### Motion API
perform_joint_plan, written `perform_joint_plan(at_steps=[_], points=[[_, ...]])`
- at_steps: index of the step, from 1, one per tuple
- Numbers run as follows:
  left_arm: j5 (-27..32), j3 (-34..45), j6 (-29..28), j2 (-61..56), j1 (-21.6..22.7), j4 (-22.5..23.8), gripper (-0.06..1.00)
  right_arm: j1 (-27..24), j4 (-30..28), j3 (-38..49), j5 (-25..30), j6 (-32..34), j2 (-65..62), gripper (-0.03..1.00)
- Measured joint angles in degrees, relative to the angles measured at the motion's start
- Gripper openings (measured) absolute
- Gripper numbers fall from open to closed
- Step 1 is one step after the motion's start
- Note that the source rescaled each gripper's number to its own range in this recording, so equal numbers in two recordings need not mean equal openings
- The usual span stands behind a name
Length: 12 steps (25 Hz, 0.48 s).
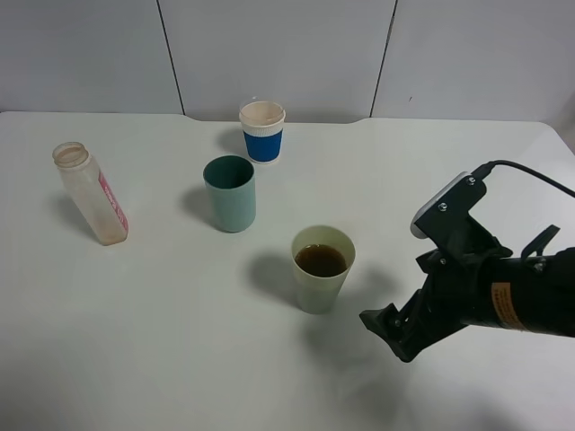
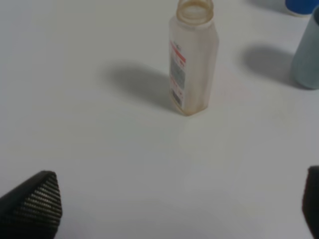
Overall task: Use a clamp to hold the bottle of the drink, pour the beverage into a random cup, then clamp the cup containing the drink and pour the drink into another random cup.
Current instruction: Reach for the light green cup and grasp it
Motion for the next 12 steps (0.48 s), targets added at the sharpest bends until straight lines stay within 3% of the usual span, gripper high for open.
perform_joint_plan(at_steps=[6,12], points=[[0.0,0.0,0.0,0.0,0.0,0.0,0.93,0.0,0.0,-0.1,1.9,0.0,3.2,1.00],[0.0,0.0,0.0,0.0,0.0,0.0,0.93,0.0,0.0,-0.1,0.1,-1.1,6.3,1.00]])
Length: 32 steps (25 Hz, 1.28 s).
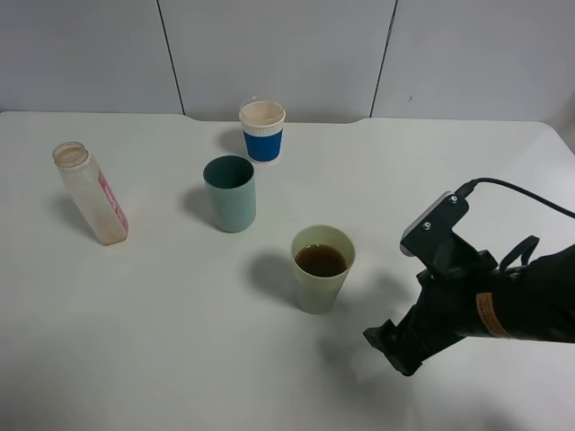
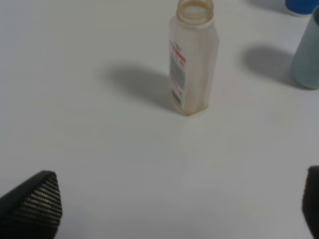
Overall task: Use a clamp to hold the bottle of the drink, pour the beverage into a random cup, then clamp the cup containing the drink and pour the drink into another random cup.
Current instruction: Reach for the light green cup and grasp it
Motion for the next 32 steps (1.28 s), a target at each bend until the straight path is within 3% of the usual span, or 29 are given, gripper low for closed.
perform_joint_plan(at_steps=[6,17,25,32], points=[[0.0,0.0,0.0,0.0,0.0,0.0,0.93,0.0,0.0,-1.9,-0.9,-4.7,0.3,1.00],[0.0,0.0,0.0,0.0,0.0,0.0,0.93,0.0,0.0,-1.9,-1.5,-5.3,0.3,1.00],[0.0,0.0,0.0,0.0,0.0,0.0,0.93,0.0,0.0,-3.2,-7.4,-7.2,0.3,1.00],[0.0,0.0,0.0,0.0,0.0,0.0,0.93,0.0,0.0,-5.7,-5.6,-10.6,0.5,1.00]])
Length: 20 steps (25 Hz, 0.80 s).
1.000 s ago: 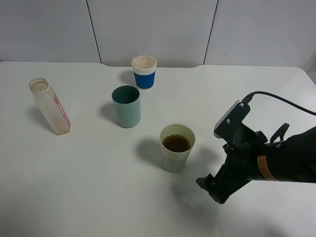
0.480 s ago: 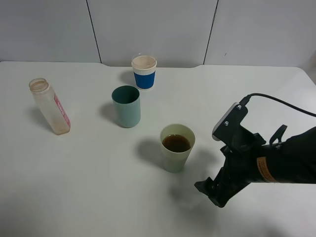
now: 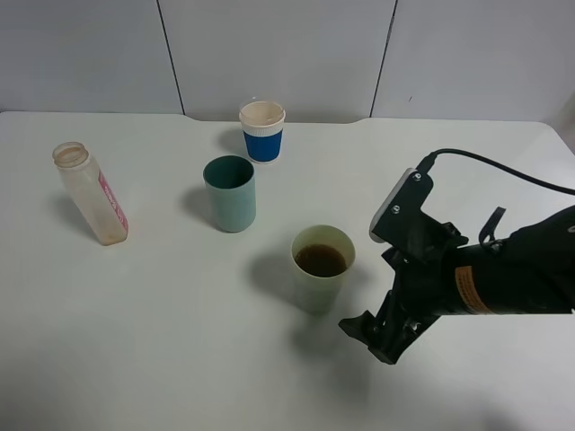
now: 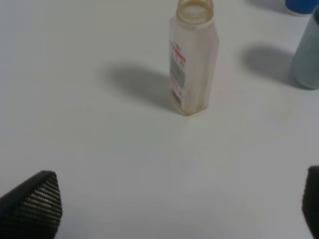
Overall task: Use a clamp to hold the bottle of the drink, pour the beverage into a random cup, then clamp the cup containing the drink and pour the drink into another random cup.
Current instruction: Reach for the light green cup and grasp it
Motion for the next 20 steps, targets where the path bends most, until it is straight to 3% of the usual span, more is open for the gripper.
perform_joint_plan(at_steps=[20], points=[[0.0,0.0,0.0,0.0,0.0,0.0,0.93,0.0,0.0,-5.7,1.1,-1.2,15.2,1.00]])
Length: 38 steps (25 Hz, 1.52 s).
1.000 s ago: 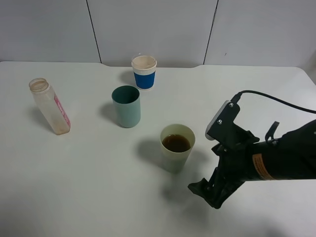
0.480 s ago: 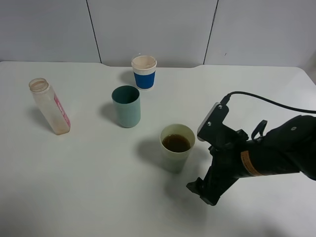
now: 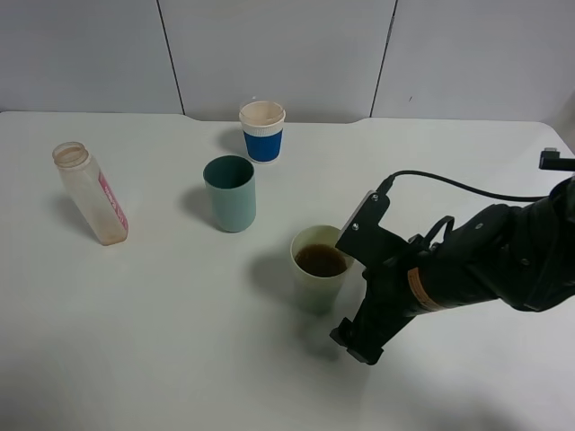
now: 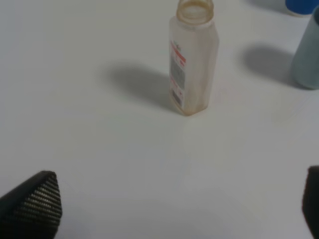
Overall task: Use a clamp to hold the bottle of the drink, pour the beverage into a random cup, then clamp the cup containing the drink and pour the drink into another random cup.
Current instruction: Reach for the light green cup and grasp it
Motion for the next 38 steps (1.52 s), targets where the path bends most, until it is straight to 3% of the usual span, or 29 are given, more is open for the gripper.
perform_joint_plan(at_steps=[4,7,9,11,12,15,18,20,23,27,32,38], points=[[0.0,0.0,0.0,0.0,0.0,0.0,0.93,0.0,0.0,0.0,0.0,-1.2,0.0,1.00],[0.0,0.0,0.0,0.0,0.0,0.0,0.93,0.0,5.2,0.0,-0.5,-9.2,0.0,1.00],[0.0,0.0,0.0,0.0,0.0,0.0,0.93,0.0,15.4,0.0,-1.7,-19.3,0.0,1.00],[0.0,0.0,0.0,0.0,0.0,0.0,0.93,0.0,28.6,0.0,-3.0,-34.1,0.0,1.00],[0.0,0.0,0.0,0.0,0.0,0.0,0.93,0.0,38.0,0.0,-3.6,-41.0,0.0,1.00],[0.0,0.0,0.0,0.0,0.0,0.0,0.93,0.0,59.6,0.0,-4.5,-65.4,0.0,1.00],[0.0,0.0,0.0,0.0,0.0,0.0,0.93,0.0,80.2,0.0,-4.6,-84.9,0.0,1.00],[0.0,0.0,0.0,0.0,0.0,0.0,0.93,0.0,89.9,0.0,-5.7,-95.1,0.0,1.00],[0.0,0.0,0.0,0.0,0.0,0.0,0.93,0.0,99.1,0.2,-9.0,-105.2,0.0,1.00],[0.0,0.0,0.0,0.0,0.0,0.0,0.93,0.0,101.4,1.3,-14.8,-108.3,0.0,1.00],[0.0,0.0,0.0,0.0,0.0,0.0,0.93,0.0,99.3,4.2,-21.9,-106.9,1.6,1.00],[0.0,0.0,0.0,0.0,0.0,0.0,0.93,0.0,89.7,9.0,-40.4,-102.5,6.0,1.00]])
